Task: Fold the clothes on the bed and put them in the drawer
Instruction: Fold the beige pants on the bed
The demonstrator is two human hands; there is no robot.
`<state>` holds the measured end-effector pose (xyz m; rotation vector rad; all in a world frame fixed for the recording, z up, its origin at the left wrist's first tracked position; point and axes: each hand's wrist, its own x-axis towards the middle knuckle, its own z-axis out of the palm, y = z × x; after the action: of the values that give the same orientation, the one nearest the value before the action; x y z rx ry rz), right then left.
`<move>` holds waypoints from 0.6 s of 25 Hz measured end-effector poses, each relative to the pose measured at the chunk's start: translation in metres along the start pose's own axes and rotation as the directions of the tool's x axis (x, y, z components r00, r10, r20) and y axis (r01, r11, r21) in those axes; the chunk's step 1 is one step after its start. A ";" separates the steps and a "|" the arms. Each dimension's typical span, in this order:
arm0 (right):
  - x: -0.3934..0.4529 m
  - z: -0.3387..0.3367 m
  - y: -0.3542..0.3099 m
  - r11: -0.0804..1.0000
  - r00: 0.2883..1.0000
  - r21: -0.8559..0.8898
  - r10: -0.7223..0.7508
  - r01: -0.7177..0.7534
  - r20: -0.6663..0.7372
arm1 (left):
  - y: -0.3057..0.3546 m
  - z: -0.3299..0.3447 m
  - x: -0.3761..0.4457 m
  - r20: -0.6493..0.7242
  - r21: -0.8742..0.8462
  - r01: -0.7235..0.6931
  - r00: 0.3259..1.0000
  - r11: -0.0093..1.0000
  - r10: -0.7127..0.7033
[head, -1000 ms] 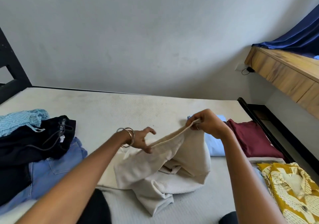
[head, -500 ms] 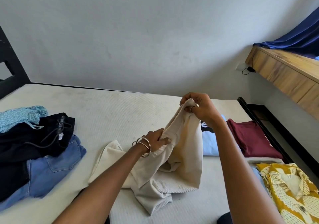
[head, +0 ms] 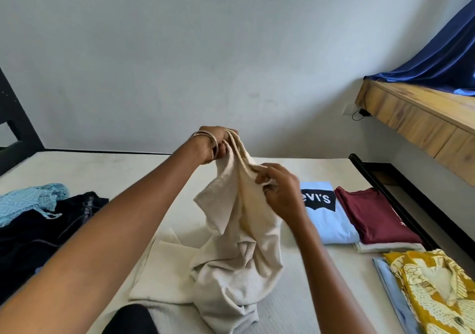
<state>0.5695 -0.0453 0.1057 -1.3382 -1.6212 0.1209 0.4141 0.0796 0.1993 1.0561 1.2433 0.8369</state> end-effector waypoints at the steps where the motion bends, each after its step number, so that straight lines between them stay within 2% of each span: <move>1: -0.005 0.009 -0.006 0.999 0.997 -0.039 -0.029 0.027 -0.064 | 0.011 0.006 -0.006 0.025 -0.051 0.055 0.998 0.997 -0.053; 4: -0.011 0.030 -0.028 0.996 0.960 -0.094 -0.027 0.001 -0.278 | 0.028 0.021 -0.015 0.030 -0.220 0.069 0.997 0.973 -0.064; 6: -0.014 0.039 -0.048 0.988 0.939 -0.156 -0.070 0.018 -0.337 | 0.034 0.034 -0.019 0.027 -0.337 0.019 1.000 0.941 -0.010; 8: -0.017 0.048 -0.058 0.966 0.954 -0.258 -0.064 -0.014 -0.291 | 0.040 0.046 -0.019 0.013 -0.388 -0.006 1.000 0.922 0.012; 10: -0.020 0.057 -0.061 0.884 0.978 -0.448 0.045 -0.134 -0.205 | 0.045 0.053 -0.023 0.011 -0.413 -0.025 0.999 0.910 0.032; 11: -0.017 0.061 -0.063 0.820 0.978 -0.540 0.111 -0.191 -0.178 | 0.047 0.056 -0.025 0.050 -0.383 -0.081 0.993 0.920 0.108; 12: -0.012 0.063 -0.066 0.762 0.969 -0.599 0.172 -0.246 -0.179 | 0.051 0.056 -0.032 0.141 -0.444 -0.047 0.983 0.895 0.121; 13: -0.005 0.063 -0.068 0.734 0.952 -0.606 0.213 -0.305 -0.221 | 0.053 0.058 -0.039 0.200 -0.421 -0.048 0.969 0.906 0.145; 15: 0.012 0.054 -0.066 0.780 0.896 -0.479 0.227 -0.402 -0.383 | 0.063 0.064 -0.045 0.256 -0.459 -0.024 0.954 0.888 0.158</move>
<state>0.4865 -0.0352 0.1256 -1.9652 -1.1836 -0.3692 0.4734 0.0468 0.2742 0.8219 0.7065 0.9513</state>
